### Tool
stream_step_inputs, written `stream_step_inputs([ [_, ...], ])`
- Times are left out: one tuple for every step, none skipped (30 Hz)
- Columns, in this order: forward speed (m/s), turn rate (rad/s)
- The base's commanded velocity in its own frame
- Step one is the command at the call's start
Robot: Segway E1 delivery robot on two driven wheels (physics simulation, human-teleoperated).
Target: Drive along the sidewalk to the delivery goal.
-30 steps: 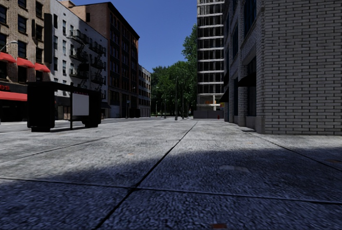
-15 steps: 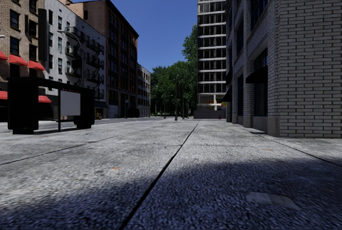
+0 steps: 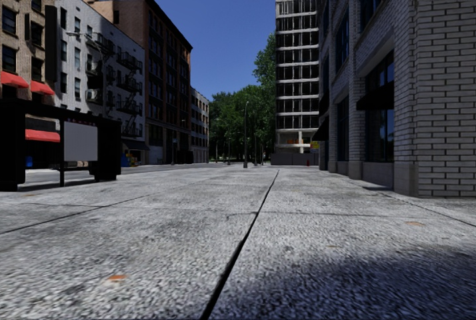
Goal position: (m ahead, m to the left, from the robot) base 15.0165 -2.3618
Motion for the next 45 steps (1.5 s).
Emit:
stream_step_inputs([
  [2.00,0.00],
  [2.00,0.00],
  [2.00,0.00],
  [2.00,0.00],
  [2.00,0.00],
  [2.00,0.00],
  [2.00,0.00],
  [2.00,0.00],
  [2.00,0.00],
  [2.00,-0.07],
  [2.00,-0.15],
  [2.00,-0.15],
  [2.00,-0.21],
  [2.00,-0.27],
  [2.00,-0.31],
  [2.00,-0.31],
  [2.00,-0.33],
  [2.00,-0.33],
  [2.00,-0.34],
  [2.00,-0.34],
  [2.00,-0.34],
  [2.00,-0.34],
  [2.00,-0.34],
  [2.00,-0.34],
  [2.00,-0.36],
  [2.00,-0.37],
  [2.00,-0.38],
  [2.00,-0.38],
  [2.00,-0.38],
  [2.00,-0.38],
  [2.00,-0.38],
  [2.00,-0.38],
  [2.00,-0.38],
  [2.00,-0.38],
  [2.00,-0.38],
  [2.00,-0.38],
  [2.00,-0.20],
  [2.00,0.00],
  [2.00,0.00],
  [2.00,0.00],
  [2.00,0.00],
  [2.00,0.00],
  [2.00,0.00],
  [2.00,0.00],
  [2.00,0.00],
])
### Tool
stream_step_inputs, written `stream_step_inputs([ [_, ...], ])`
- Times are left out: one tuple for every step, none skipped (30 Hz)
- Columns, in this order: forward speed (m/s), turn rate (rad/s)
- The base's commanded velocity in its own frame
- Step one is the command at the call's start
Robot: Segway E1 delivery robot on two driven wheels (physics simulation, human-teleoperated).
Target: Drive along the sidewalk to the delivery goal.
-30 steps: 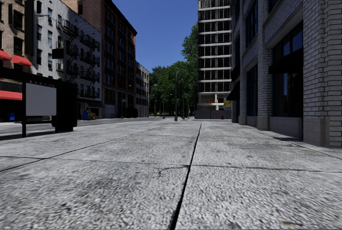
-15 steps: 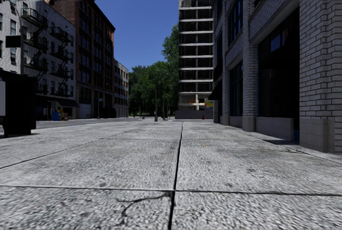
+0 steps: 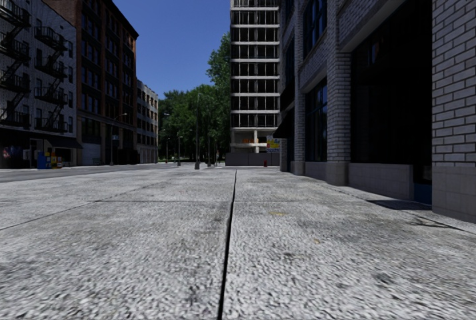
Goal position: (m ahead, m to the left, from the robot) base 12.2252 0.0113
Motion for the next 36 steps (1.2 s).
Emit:
stream_step_inputs([
  [2.00,0.00],
  [2.00,0.00],
  [2.00,0.00],
  [2.00,0.00],
  [2.00,0.00],
  [2.00,0.00],
  [2.00,0.00],
  [2.00,0.00],
  [2.00,0.00],
  [2.00,0.00],
  [2.00,0.00],
  [2.00,0.00],
  [2.00,0.00],
  [2.00,0.00],
  [2.00,0.00],
  [2.00,0.00],
  [2.00,0.00],
  [2.00,0.00],
  [2.00,0.00],
  [2.00,0.00],
  [2.00,0.00],
  [2.00,0.00],
  [2.00,0.00],
  [2.00,0.00],
  [2.00,0.00],
  [2.00,0.00],
  [2.00,0.00],
  [2.00,0.00],
  [2.00,0.00],
  [2.00,0.00],
  [2.00,0.00],
  [2.00,0.00],
  [2.00,0.00],
  [2.00,0.00],
  [2.00,0.00],
  [2.00,0.00],
])
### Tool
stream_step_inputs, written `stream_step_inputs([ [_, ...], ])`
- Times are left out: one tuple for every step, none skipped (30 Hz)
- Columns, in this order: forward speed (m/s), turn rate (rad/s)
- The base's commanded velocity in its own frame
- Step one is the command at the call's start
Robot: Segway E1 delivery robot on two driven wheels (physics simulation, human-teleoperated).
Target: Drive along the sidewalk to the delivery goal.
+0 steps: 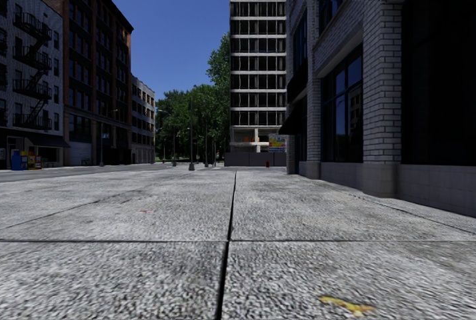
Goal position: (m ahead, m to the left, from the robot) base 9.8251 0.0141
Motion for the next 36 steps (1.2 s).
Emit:
stream_step_inputs([
  [2.00,0.00],
  [2.00,0.00],
  [2.00,0.00],
  [2.00,0.00],
  [2.00,0.00],
  [2.00,0.00],
  [2.00,0.00],
  [2.00,0.00],
  [2.00,0.00],
  [2.00,0.00],
  [2.00,0.00],
  [2.00,0.00],
  [2.00,0.00],
  [2.00,0.00],
  [2.00,0.00],
  [2.00,0.00],
  [2.00,0.00],
  [2.00,0.00],
  [2.00,0.00],
  [2.00,0.00],
  [2.00,0.00],
  [2.00,0.00],
  [2.00,0.00],
  [2.00,0.00],
  [2.00,0.00],
  [2.00,0.00],
  [2.00,0.00],
  [2.00,0.00],
  [2.00,0.00],
  [2.00,0.00],
  [2.00,0.00],
  [2.00,0.00],
  [2.00,0.00],
  [2.00,0.00],
  [2.00,0.00],
  [2.00,0.00],
])
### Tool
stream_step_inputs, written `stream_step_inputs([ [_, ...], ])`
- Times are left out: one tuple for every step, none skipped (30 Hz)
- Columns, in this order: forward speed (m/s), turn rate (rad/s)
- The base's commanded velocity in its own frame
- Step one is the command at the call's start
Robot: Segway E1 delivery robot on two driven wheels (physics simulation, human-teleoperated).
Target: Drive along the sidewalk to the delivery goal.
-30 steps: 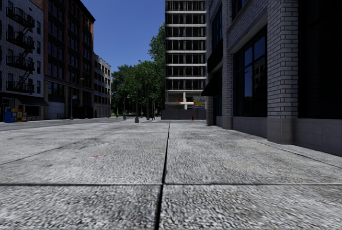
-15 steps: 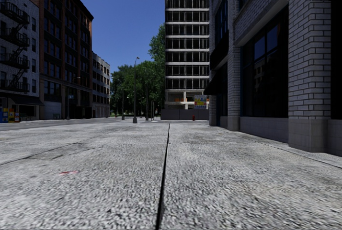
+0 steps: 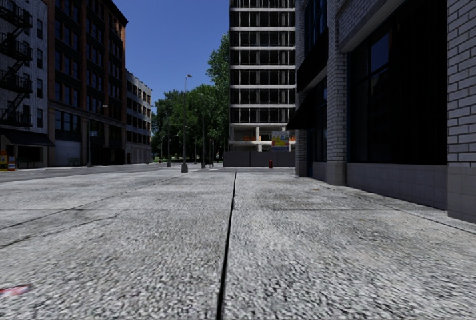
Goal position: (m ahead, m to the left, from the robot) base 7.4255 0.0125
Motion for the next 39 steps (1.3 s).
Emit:
stream_step_inputs([
  [2.00,0.00],
  [2.00,0.00],
  [2.00,0.00],
  [2.00,0.00],
  [2.00,0.00],
  [2.00,0.00],
  [2.00,0.00],
  [2.00,0.00],
  [2.00,0.00],
  [2.00,0.00],
  [2.00,0.00],
  [2.00,0.00],
  [2.00,0.00],
  [2.00,0.00],
  [2.00,0.00],
  [2.00,0.00],
  [2.00,0.00],
  [2.00,0.00],
  [2.00,0.00],
  [2.00,0.00],
  [2.00,0.00],
  [2.00,0.00],
  [2.00,0.00],
  [2.00,0.00],
  [2.00,0.00],
  [2.00,0.00],
  [2.00,0.00],
  [2.00,0.00],
  [2.00,0.00],
  [2.00,0.00],
  [2.00,0.00],
  [2.00,0.00],
  [2.00,0.00],
  [2.00,0.00],
  [2.00,0.00],
  [2.00,0.00],
  [2.00,0.00],
  [2.00,0.00],
  [2.00,0.00],
])
